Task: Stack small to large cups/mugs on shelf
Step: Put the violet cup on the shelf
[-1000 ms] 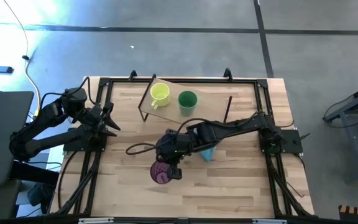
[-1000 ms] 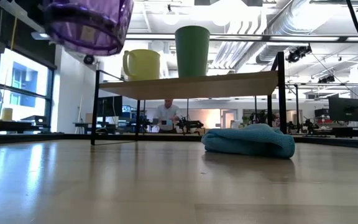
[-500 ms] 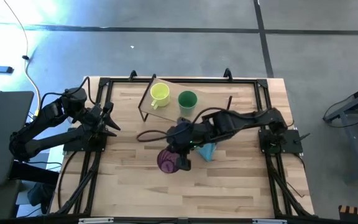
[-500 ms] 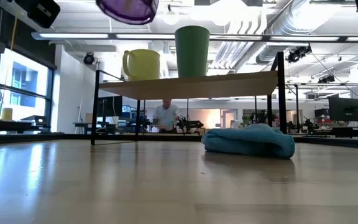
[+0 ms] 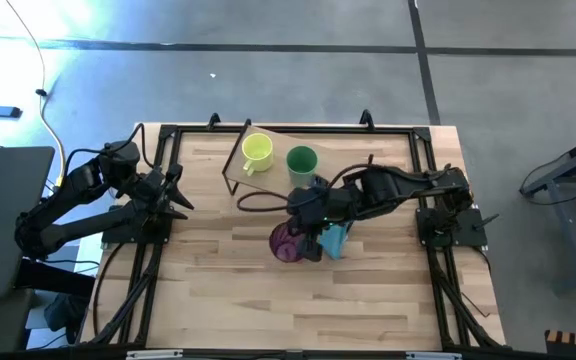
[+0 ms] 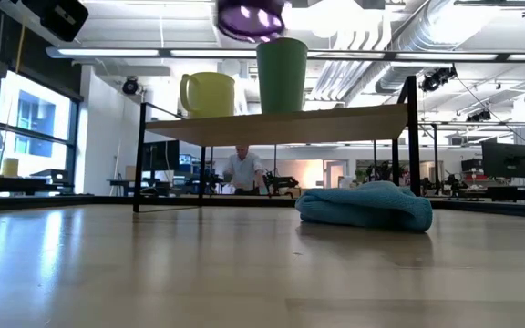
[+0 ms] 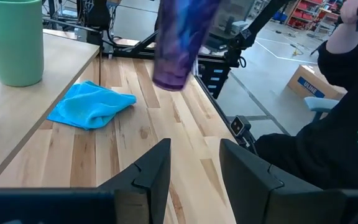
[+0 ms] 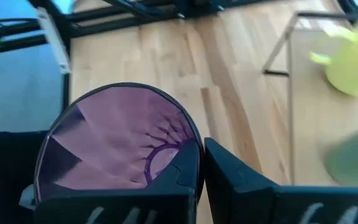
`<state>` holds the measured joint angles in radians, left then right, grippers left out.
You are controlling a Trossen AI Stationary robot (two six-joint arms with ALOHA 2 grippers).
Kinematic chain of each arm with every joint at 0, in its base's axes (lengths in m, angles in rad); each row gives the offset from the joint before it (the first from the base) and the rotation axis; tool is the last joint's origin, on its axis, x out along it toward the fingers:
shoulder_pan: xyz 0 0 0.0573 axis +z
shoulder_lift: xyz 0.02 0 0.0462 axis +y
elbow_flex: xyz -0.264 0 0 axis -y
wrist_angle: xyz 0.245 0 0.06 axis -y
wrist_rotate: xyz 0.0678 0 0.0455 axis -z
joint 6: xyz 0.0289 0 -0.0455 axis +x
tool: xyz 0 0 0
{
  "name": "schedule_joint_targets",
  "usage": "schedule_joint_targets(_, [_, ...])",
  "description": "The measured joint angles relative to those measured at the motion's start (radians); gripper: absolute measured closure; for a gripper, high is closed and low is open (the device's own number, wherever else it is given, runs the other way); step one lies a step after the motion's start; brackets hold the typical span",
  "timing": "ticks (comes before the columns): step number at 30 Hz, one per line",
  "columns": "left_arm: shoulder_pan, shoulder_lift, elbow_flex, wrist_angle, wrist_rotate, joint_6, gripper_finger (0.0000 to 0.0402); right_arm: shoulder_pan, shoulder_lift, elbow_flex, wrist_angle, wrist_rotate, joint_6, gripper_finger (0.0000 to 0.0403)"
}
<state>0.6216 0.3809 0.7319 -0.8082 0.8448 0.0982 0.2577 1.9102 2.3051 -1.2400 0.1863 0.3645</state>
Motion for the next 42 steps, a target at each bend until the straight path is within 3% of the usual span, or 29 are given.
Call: schedule_joint_targets(42, [0.000, 0.000, 0.000, -0.002, 0.000, -0.002, 0.0275, -0.003, -0.200, 0.000, -0.323, 0.277, 0.251, 0.0403])
